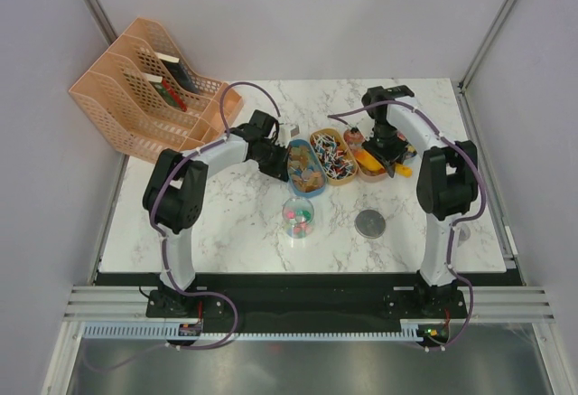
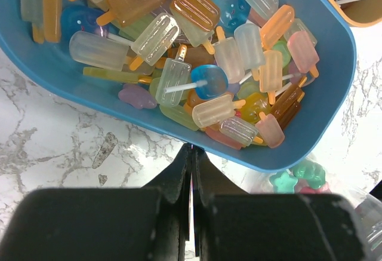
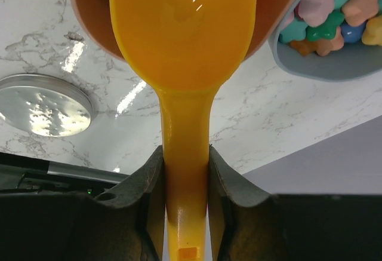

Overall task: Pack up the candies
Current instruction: Scoop the fake candies from the storage box.

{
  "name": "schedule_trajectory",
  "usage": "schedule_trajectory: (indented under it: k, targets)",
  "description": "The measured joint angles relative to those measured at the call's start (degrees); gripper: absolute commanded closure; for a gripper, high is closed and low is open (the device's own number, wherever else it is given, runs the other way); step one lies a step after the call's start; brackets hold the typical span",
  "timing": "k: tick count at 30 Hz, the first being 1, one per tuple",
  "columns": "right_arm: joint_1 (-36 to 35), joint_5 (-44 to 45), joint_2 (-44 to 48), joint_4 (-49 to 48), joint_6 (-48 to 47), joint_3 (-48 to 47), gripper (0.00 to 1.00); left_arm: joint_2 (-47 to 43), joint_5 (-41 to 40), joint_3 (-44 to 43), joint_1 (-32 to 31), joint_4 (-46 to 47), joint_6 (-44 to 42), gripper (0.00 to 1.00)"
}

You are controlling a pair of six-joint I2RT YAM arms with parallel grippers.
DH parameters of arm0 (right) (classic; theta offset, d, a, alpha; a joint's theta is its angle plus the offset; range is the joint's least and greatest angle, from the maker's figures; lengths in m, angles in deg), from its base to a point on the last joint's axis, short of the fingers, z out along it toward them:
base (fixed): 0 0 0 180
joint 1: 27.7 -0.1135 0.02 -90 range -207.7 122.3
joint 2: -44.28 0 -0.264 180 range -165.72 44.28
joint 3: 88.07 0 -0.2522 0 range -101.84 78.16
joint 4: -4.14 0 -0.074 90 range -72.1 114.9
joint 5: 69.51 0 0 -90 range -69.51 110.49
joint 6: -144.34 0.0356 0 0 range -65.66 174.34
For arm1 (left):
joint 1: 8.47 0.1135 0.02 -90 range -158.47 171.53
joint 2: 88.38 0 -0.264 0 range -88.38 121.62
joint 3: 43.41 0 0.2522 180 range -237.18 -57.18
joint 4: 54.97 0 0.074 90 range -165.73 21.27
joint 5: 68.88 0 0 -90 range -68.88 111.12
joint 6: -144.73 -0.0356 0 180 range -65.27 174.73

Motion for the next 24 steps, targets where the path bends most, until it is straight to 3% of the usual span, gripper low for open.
schedule_trajectory:
  k: [24]
  targets:
    - [0.0,-0.3,-10.7,-0.5,1.4,-9.2,1.00,-0.1,1.9,0.0,-0.2,-1.0,-0.1,0.98]
